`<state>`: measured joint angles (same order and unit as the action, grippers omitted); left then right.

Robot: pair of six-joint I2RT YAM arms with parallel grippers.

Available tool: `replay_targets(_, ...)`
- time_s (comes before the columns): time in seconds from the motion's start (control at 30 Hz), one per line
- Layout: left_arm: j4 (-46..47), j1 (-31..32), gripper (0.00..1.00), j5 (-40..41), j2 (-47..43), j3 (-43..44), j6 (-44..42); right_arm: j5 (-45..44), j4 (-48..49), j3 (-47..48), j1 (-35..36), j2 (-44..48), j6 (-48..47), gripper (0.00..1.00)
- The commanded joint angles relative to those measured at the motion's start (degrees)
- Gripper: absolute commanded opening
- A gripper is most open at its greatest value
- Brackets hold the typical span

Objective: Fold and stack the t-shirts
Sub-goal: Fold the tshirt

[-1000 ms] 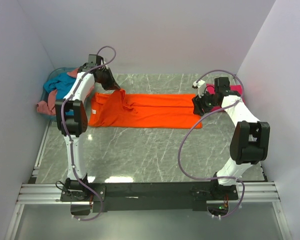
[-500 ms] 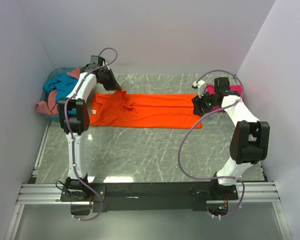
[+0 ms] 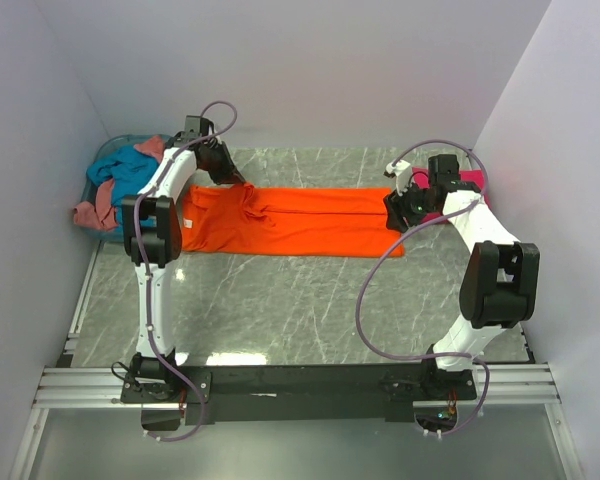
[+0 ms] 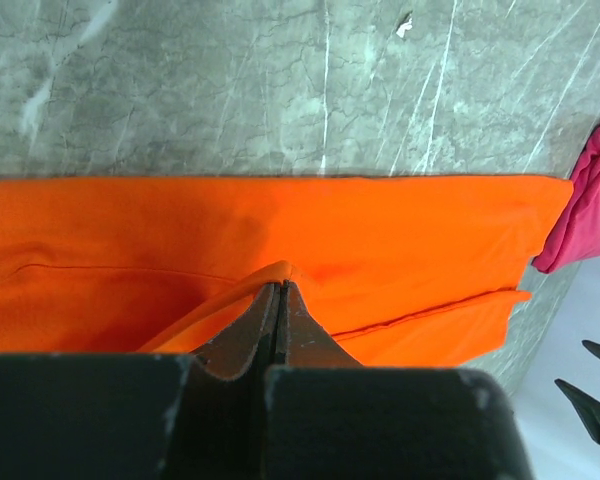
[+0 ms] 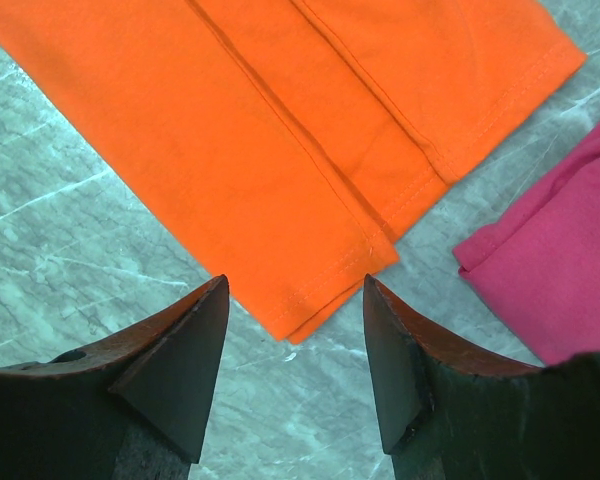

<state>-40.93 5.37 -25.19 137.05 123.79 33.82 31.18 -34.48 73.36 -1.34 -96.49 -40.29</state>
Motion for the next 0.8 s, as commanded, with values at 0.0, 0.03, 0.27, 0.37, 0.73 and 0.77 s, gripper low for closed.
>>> replay_targets(0.0, 2.0, 0.3, 0.01, 0.1, 0.2, 3.0, 0.7, 1.2, 0.7, -0.5, 0.4, 0.6, 0.1, 0.63)
replay_targets(0.03, 2.0, 0.3, 0.0, 0.1, 0.2, 3.0, 0.7, 1.2, 0.7, -0.5, 0.4, 0.6, 0.1, 0.63)
replay_targets(0.27, 1.9, 0.3, 0.01, 0.4, -1.3, 2.3, 0.0, 1.3, 0.4, -0.6, 0.4, 0.9, -0.1, 0.63)
replay_targets(0.37, 2.2, 0.3, 0.0, 0.8, -2.8, 1.4, -0.3, 1.3, 0.2, -0.7, 0.4, 1.0, -0.1, 0.64)
replay_targets(0.73, 1.6, 0.2, 0.01, 0.4, -1.5, 1.8, -0.1, 1.0, -0.1, -0.9, 0.4, 1.7, -0.3, 0.64)
replay_targets(0.77, 1.7, 0.1, 0.01, 0.2, -1.4, 1.9, 0.0, 0.9, -0.2, -0.8, 0.4, 1.7, -0.3, 0.64)
